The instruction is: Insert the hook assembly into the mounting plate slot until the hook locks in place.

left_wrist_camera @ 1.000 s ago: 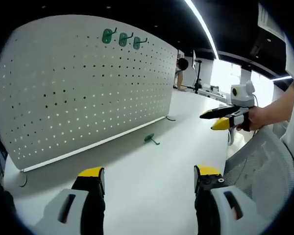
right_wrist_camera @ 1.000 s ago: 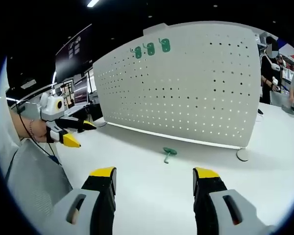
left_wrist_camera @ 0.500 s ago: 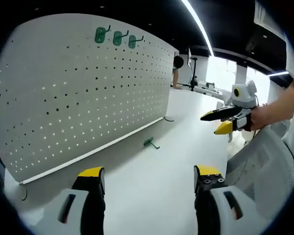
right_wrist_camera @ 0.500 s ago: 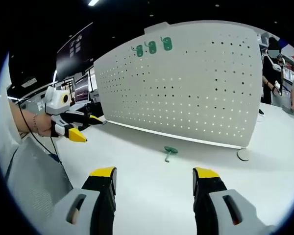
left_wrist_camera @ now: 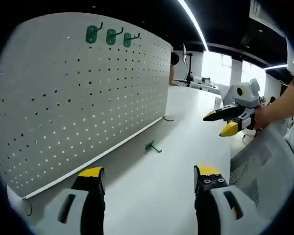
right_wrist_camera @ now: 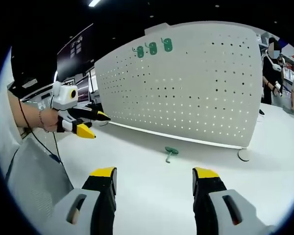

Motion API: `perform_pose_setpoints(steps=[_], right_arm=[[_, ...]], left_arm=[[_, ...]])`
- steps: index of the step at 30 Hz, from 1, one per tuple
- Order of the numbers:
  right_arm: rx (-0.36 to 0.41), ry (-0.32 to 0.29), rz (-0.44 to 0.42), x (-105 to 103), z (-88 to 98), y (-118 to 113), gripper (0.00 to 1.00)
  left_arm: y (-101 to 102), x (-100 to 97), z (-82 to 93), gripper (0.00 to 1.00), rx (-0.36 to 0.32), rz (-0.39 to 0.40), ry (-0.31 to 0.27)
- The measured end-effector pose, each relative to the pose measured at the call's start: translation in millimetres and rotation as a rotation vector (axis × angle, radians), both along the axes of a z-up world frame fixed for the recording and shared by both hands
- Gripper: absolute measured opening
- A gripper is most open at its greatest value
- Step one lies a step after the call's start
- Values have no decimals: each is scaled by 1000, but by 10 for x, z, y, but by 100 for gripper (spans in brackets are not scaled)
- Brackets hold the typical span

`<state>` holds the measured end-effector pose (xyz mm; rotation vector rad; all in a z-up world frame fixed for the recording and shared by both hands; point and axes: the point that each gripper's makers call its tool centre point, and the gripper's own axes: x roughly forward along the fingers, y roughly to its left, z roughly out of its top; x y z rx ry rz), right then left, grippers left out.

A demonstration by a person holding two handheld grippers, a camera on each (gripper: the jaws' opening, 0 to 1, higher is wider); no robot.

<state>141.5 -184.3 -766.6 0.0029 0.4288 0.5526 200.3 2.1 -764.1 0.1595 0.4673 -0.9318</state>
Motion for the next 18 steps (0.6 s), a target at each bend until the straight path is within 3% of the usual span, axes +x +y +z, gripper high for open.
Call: perform_pose_setpoints(steps=[18], right_arm=[[-1,-2,2,-5,-3,11,60]], left_arm=[[-179,182,-23,77,83,-98,9]])
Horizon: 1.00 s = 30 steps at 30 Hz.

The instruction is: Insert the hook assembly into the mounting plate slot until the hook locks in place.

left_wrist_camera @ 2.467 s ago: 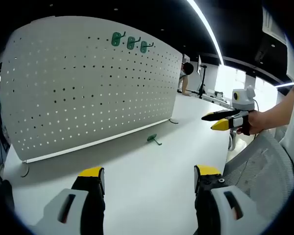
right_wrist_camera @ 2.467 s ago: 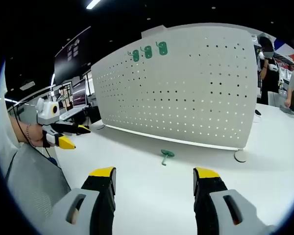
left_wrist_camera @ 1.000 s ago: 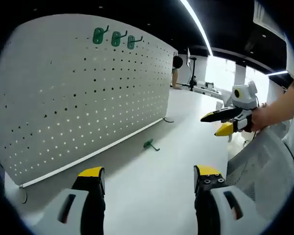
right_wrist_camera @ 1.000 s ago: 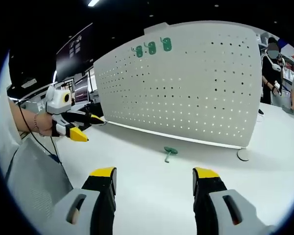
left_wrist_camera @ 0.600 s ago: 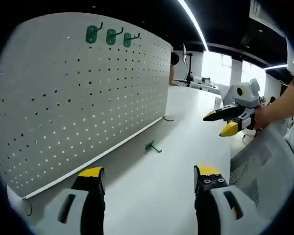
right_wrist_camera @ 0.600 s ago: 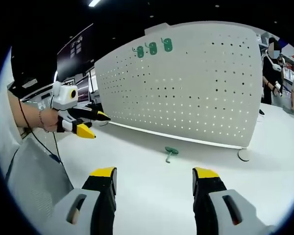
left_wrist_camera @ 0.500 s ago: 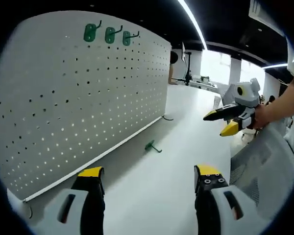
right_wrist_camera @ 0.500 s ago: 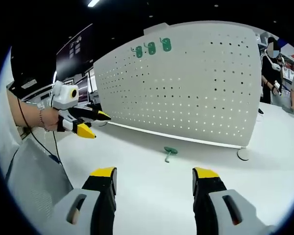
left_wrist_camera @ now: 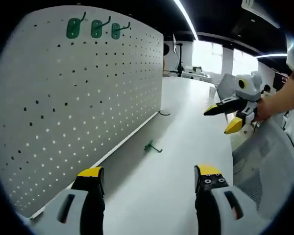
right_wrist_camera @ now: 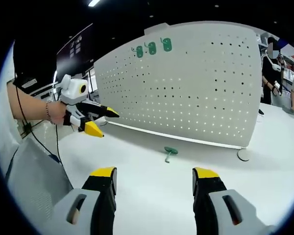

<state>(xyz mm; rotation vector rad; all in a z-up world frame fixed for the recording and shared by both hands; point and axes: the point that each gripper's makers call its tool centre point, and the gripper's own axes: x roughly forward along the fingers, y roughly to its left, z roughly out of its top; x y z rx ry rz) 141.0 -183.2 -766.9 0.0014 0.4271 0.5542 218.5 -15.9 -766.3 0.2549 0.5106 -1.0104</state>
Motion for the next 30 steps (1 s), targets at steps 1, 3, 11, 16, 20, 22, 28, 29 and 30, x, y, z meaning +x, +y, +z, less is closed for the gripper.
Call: perform_pose_setpoints(steps=[1,3,11,16,20,22,28,29,30], right_arm=[[0,0,1,0,4,6,60],[1,-1,3,3,-5,4,60],[-5,1,1,-3,-3,3,60],[-7,8,-2,-4,-17,-10,60],[-11,11,1,-8,-27,-8,61],[-10,14,-2,-9,-32,-12,61],[-13,20,-2,-10,-52,-15,61],[-13,21,-1,-11,-53,-12,61],[-14,21,-1,-11,-55,-13,61]], left_arm=[[-7,5,-5,77,2,-4,3],[-29,24,-27,77,19,-20,3],[-116,100,-89,77,56,-61,7],[-204,164,-97,77,74,-89,8],[-260,193,-141,77,97,-116,7],[-289,209,-164,77,102,-127,12],[-390,225,-227,77,125,-172,13],[-404,227,-234,77,130,-180,11],[-420,226,-240,77,134,-188,12]])
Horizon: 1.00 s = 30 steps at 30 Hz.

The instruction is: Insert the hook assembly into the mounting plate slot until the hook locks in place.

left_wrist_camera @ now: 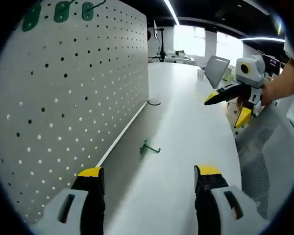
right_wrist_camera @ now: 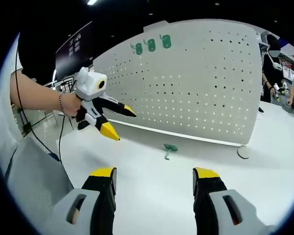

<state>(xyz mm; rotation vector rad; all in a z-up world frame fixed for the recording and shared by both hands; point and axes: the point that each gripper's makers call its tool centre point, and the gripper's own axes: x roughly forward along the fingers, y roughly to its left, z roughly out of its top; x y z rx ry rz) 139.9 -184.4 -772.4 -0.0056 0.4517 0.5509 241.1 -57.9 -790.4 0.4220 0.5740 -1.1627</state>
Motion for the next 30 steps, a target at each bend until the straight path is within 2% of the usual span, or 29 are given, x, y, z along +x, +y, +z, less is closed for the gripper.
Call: perform_pose_setpoints(steps=[19,30], right_arm=[[1,11,-10,2,-27,-32,61],[3,17,-9,0,-32,-26,60]], left_arm=[[-310,63,-138,76,119,-180,-8],[-424,127,-209,75,188,-273,-19]])
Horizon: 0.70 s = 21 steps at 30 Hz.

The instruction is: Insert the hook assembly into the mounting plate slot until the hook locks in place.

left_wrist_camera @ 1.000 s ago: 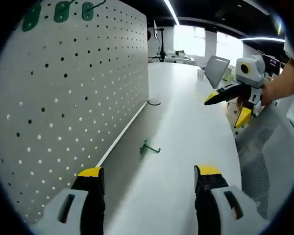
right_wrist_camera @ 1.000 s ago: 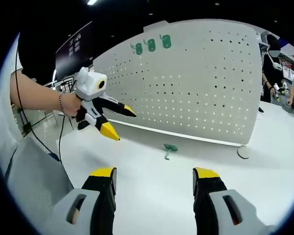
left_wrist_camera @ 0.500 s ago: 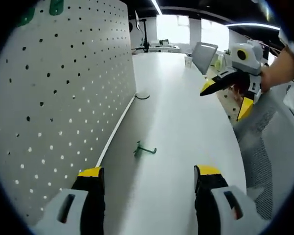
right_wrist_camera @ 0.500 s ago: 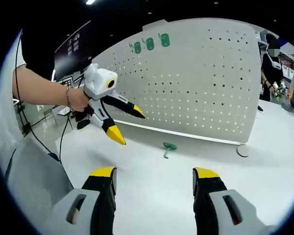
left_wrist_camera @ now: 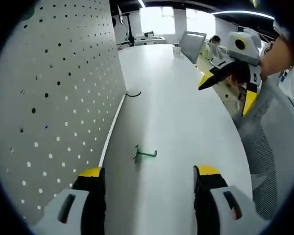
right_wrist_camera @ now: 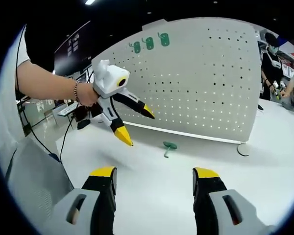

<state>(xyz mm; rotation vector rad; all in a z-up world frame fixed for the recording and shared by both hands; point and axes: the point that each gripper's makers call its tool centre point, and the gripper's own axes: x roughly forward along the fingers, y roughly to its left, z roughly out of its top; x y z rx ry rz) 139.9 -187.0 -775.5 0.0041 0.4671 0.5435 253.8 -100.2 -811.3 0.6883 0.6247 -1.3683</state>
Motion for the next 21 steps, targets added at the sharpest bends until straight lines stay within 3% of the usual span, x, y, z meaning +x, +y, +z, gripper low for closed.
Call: perform_pose_setpoints(steps=[21], right_arm=[[21,6,-15,1,-10,-31,60]], left_arm=[[-168,20,-251,75,96,-91,37]])
